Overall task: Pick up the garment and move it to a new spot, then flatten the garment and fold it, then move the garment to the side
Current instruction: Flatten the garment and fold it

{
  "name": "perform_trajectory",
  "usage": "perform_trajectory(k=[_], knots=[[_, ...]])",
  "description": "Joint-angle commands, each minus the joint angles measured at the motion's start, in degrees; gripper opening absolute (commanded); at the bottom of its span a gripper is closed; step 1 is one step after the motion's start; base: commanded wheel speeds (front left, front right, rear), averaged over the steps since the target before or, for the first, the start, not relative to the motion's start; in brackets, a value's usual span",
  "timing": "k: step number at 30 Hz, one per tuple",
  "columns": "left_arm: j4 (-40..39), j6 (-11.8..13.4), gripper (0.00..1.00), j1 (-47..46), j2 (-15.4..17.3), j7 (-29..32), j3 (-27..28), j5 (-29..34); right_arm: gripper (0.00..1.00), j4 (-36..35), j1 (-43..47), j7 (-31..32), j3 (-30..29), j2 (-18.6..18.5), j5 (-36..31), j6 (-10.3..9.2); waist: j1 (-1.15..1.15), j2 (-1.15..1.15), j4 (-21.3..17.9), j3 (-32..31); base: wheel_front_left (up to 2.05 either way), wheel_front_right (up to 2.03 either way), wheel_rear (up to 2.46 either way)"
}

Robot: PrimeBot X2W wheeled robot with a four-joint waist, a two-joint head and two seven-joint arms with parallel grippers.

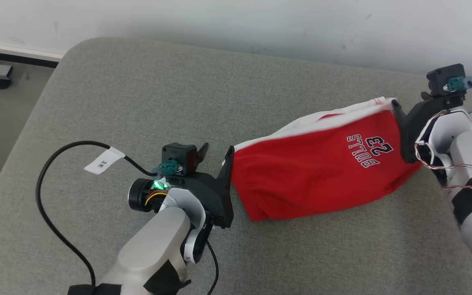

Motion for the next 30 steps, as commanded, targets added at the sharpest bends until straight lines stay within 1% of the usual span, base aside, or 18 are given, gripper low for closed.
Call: perform_trajectory(k=[1,5,7,11,14,17,20,22,25,30], knots=[[1.16,-0.20,1.00,-0.46,-0.20,-1.26,0.30,-1.14,1.00,1.59,-0.87,-1.52,-0.31,1.00,0.12,-0.12,-0.01,-0.01,-0.35,-0.16,0.00,0.00,0.00],[2.53,-0.27,1.00,0.36,-0.26,-2.84,1.09,-2.76,1.00,3.68,-1.24,-2.69,-0.87,1.49,1.05,-0.12,-0.01,-0.01,-1.06,-1.10,0.00,0.00,0.00],[2.82,-0.28,1.00,1.52,-0.24,-4.37,1.79,-3.13,1.00,5.58,-0.74,-1.77,-1.42,1.73,1.96,-0.12,-0.01,-0.01,-1.46,-2.16,0.00,0.00,0.00],[0.29,-0.93,1.00,4.17,2.00,-7.19,3.02,-1.75,1.00,8.54,1.31,0.37,-1.93,1.48,3.76,-0.12,-0.01,-0.01,-1.75,-4.10,0.00,0.00,0.00],[-4.55,-0.48,1.00,7.73,4.27,-7.85,3.87,0.86,1.00,9.84,3.18,-0.02,-2.80,1.13,4.96,-0.12,-0.01,-0.01,-1.43,-4.95,0.00,0.00,0.00],[-13.61,0.78,1.00,12.92,6.66,-7.87,6.68,5.31,1.00,10.97,4.40,-0.68,-4.53,1.08,6.88,-0.12,-0.01,-0.01,-0.58,-4.86,0.00,0.00,0.00],[-21.85,1.45,1.00,18.94,8.24,-7.85,8.40,9.06,1.00,12.11,4.51,-1.56,-6.20,0.44,7.57,-0.12,-0.01,-0.01,0.69,-3.82,0.00,0.00,0.00],[-26.38,2.07,1.00,22.05,8.91,-7.86,9.46,10.88,1.00,12.97,4.18,-1.83,-7.11,0.39,7.93,-0.12,-0.01,-0.01,1.67,-2.74,0.00,0.00,0.00],[-30.95,3.05,1.00,26.58,9.50,-7.86,10.36,12.89,1.00,15.03,4.03,-1.54,-8.22,0.50,7.26,-0.12,-0.01,-0.01,2.89,-1.40,0.00,0.00,0.00],[-34.96,4.12,1.00,30.63,9.20,-7.87,11.37,13.41,1.00,18.19,5.65,0.58,-9.43,2.14,7.27,-0.11,-0.01,-0.01,4.16,-0.99,0.00,0.00,0.00]])
